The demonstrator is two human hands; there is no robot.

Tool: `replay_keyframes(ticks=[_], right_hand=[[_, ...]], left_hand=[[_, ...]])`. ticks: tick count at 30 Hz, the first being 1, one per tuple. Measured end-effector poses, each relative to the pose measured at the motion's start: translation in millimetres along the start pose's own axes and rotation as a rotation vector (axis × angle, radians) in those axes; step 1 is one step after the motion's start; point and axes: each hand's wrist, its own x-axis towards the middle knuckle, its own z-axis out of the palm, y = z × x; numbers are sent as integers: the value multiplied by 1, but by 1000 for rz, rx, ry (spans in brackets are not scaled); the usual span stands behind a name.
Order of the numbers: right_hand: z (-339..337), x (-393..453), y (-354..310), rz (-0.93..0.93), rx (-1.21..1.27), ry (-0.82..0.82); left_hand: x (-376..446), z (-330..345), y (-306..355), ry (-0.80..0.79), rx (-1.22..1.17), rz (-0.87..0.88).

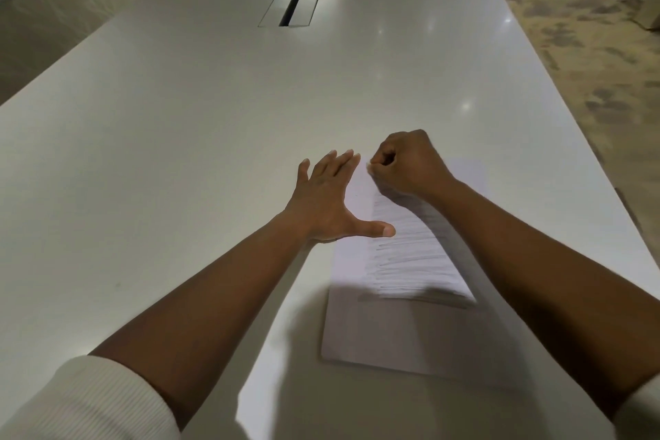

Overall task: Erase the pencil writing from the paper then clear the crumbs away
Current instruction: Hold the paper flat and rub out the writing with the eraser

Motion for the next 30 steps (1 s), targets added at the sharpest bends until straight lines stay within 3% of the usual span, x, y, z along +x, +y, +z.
replay_keyframes(ticks=[3, 7, 14, 21, 26, 30], right_hand=[[9, -9, -11, -69, 77, -43], [-1, -17, -5, -42, 130, -249], [-4, 1, 5, 29, -29, 24], [1, -5, -6, -8, 99, -225], [-7, 5, 5, 88, 34, -36], [6, -3, -6, -1, 37, -57]], left_hand=[[1, 0, 1, 0, 1, 3], [0, -1, 1, -13, 6, 2], [1, 1, -1, -3, 8, 0], [2, 3, -2, -4, -7, 0], [2, 1, -1, -5, -5, -3], [3, 0, 0, -9, 2, 2]])
